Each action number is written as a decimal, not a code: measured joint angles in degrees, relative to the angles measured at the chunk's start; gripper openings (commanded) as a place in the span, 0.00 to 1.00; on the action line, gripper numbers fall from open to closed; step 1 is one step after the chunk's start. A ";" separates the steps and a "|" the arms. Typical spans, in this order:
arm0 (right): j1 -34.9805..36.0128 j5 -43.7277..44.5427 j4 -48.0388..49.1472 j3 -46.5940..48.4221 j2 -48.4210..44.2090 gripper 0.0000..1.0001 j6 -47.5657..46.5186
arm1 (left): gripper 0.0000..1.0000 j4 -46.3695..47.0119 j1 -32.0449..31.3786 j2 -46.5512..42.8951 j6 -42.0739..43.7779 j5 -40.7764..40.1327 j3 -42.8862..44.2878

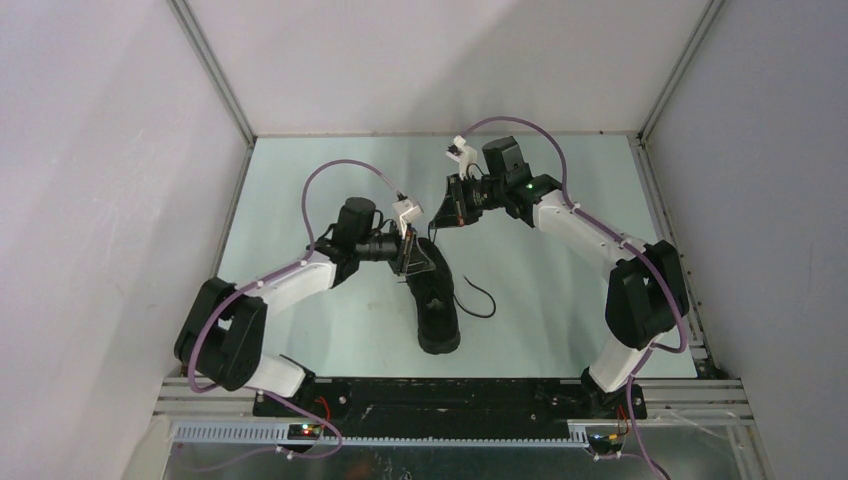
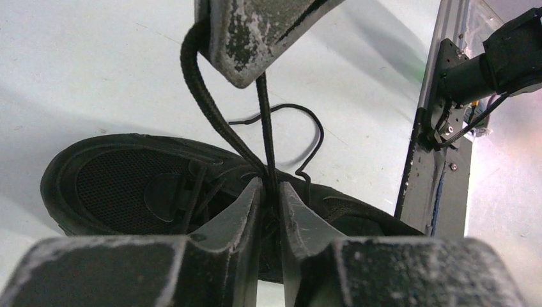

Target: Tie the shoes

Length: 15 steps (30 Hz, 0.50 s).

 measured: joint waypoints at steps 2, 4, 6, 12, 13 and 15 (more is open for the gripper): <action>0.00 -0.02 0.00 -0.02 0.00 0.00 -0.02 | 0.16 0.02 0.24 0.28 0.13 0.50 0.00; 0.00 -0.02 0.02 -0.15 0.00 0.00 -0.04 | 0.13 0.00 0.48 0.46 0.33 0.92 0.00; -0.04 -0.02 0.02 -0.28 0.00 0.00 -0.09 | 0.10 0.00 0.55 0.50 0.39 0.96 0.00; -0.22 0.04 0.00 -1.22 -0.26 0.16 -1.75 | 0.00 1.05 0.57 0.50 0.24 0.94 -1.05; -0.31 0.07 -0.09 -1.66 -0.42 0.19 -2.08 | 0.00 1.16 0.59 0.50 0.15 0.92 -1.29; -0.83 0.50 -0.57 -3.02 -1.05 0.34 -4.48 | 0.00 1.77 0.66 0.50 -0.04 0.87 -1.99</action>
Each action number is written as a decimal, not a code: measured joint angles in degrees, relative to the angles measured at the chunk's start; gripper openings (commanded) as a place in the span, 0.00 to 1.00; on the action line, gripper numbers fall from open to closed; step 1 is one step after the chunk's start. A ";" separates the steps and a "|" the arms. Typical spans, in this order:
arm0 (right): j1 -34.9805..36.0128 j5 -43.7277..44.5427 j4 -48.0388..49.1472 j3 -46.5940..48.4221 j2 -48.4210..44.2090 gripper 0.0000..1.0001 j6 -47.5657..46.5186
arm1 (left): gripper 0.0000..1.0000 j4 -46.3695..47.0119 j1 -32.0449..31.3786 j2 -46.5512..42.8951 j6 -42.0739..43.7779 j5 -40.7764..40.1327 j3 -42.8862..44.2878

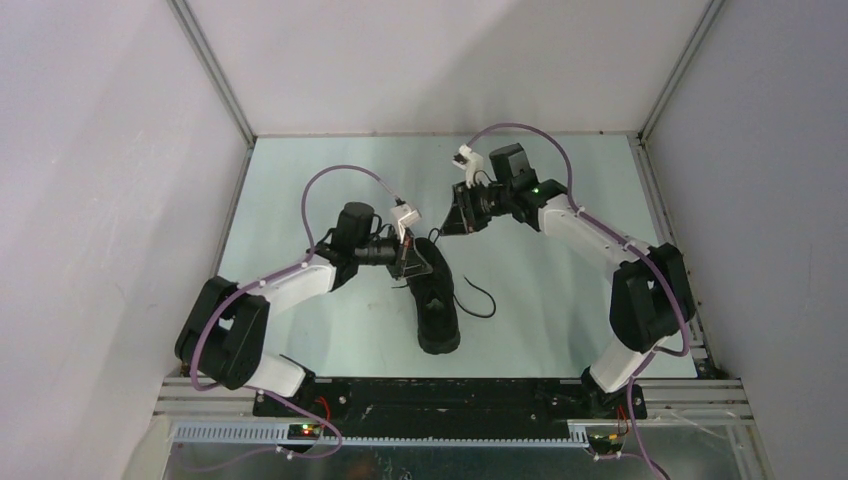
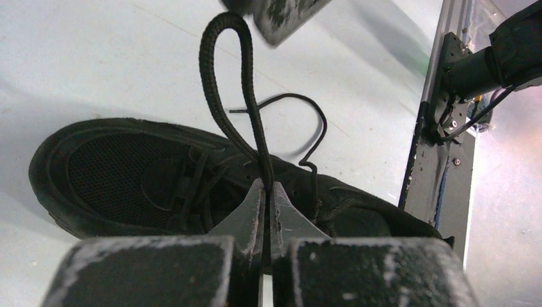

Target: Tie the shoes

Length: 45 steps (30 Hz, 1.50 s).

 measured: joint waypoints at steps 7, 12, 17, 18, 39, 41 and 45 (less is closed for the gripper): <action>-5.03 6.56 -6.99 -3.56 -1.97 0.43 -14.03 | 0.00 0.87 0.04 0.00 -1.70 -2.27 -1.36; -3.80 17.27 -13.64 -5.75 -1.49 0.41 -25.70 | 0.00 1.16 0.04 0.00 -4.39 -4.42 -1.49; 2.14 24.33 -18.01 -6.21 3.93 0.40 -28.59 | 0.00 1.22 0.02 0.00 -5.86 -5.03 -1.49; 2.91 25.18 -18.38 -6.40 5.05 0.39 -28.44 | 0.00 1.22 0.02 0.00 -6.05 -5.09 -1.49; 9.62 32.06 -9.88 -9.68 8.37 0.35 -25.11 | 0.00 1.18 0.02 0.00 -6.69 -5.81 -1.49; 9.70 31.98 -8.98 -9.70 8.72 0.31 -24.70 | 0.00 1.18 0.02 0.00 -6.69 -5.86 -1.49; 10.67 32.54 -7.32 -9.70 9.66 0.22 -23.80 | 0.00 1.16 0.04 0.00 -6.69 -5.90 -1.49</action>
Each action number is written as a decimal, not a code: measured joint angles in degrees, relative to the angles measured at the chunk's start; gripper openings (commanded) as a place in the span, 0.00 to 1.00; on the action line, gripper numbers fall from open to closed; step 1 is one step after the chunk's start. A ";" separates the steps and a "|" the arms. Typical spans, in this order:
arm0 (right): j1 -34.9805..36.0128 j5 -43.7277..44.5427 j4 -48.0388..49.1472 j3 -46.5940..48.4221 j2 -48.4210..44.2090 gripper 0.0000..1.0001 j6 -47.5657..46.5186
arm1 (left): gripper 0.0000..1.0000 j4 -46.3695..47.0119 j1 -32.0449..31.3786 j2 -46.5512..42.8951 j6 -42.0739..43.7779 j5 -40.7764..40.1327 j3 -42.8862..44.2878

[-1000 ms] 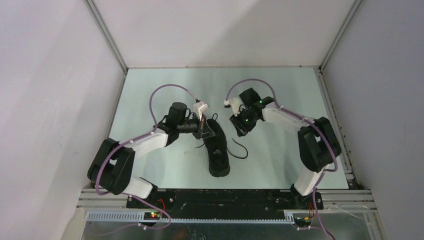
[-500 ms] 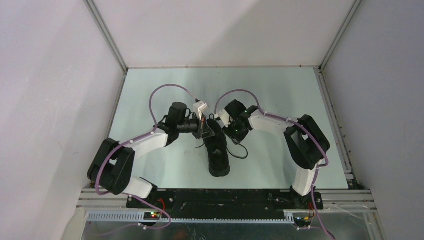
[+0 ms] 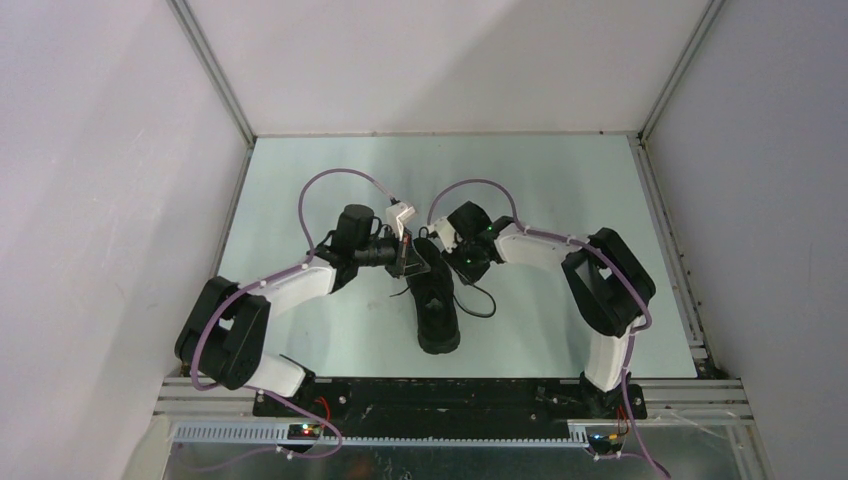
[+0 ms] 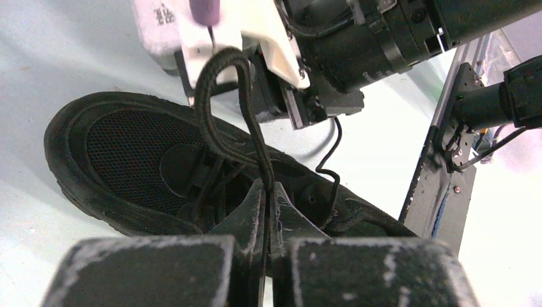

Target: Tie the shoes

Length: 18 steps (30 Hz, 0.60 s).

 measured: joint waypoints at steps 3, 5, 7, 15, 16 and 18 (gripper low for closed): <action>1.07 1.66 0.72 0.02 0.15 0.14 1.01 | 0.00 0.00 0.00 0.00 0.00 -0.07 0.00; 1.77 2.91 0.87 0.13 0.31 0.01 1.70 | 0.00 -0.02 0.00 0.00 0.00 -0.11 0.00; 2.40 4.26 0.66 0.72 0.70 0.00 2.38 | 0.00 -0.02 0.00 0.00 0.00 -0.11 0.00; -4.66 0.96 -2.64 1.18 -1.57 0.00 0.46 | 0.00 -0.39 0.00 -0.02 0.17 -0.15 0.00; -6.95 -0.15 -4.02 1.55 -2.99 0.00 -0.85 | 0.00 -0.39 0.00 -0.02 0.24 -0.13 0.00; -11.02 -2.03 -6.36 2.99 -6.23 0.00 -4.07 | 0.00 -0.48 0.00 -0.02 0.72 -0.04 0.00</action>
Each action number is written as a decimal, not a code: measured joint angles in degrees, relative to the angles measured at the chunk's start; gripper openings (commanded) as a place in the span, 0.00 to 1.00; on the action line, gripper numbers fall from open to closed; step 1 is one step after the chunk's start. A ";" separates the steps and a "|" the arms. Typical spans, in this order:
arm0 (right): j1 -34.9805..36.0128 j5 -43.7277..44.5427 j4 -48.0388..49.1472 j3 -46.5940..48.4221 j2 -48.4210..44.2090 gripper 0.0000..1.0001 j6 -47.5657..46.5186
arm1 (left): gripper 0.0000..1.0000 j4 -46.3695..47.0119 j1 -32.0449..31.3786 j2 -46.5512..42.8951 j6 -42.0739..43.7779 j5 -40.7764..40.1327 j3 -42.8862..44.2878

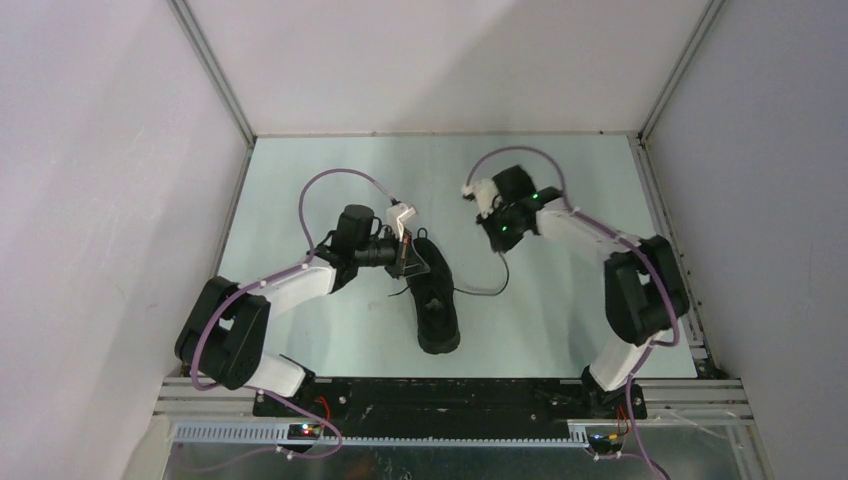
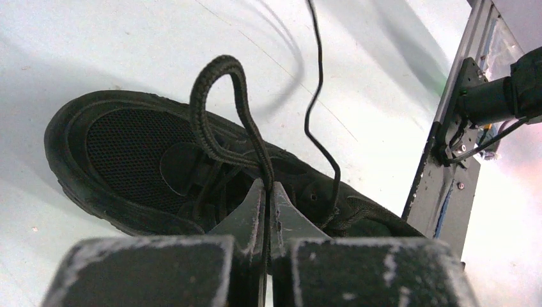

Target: Tie the shoes

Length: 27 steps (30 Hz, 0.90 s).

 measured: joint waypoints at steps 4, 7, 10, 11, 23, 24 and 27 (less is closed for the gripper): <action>-4.74 -5.25 -3.61 6.97 -4.00 0.00 -5.05 | 0.00 -0.31 0.00 0.00 1.55 1.40 0.04; -6.88 -12.11 -3.74 14.73 -4.31 0.00 -5.09 | 0.00 -1.33 0.13 0.28 3.61 3.56 0.81; -7.58 -18.12 -0.37 18.71 -4.72 0.00 -2.78 | 0.00 -3.04 0.26 0.61 6.27 6.32 2.34; -7.37 -19.80 1.22 18.99 -5.07 0.00 -1.77 | 0.00 -3.28 0.26 0.61 6.69 6.86 2.56; 6.36 -26.01 13.86 15.19 -8.57 0.00 3.72 | 0.00 -5.01 0.39 1.33 9.40 17.18 3.23; 6.80 -26.05 14.53 14.29 -9.03 0.00 3.63 | 0.00 -4.90 0.42 1.55 9.38 17.59 3.23; 7.39 -26.45 16.22 11.65 -10.10 0.00 3.32 | 0.00 -4.24 0.48 2.38 8.66 18.25 3.23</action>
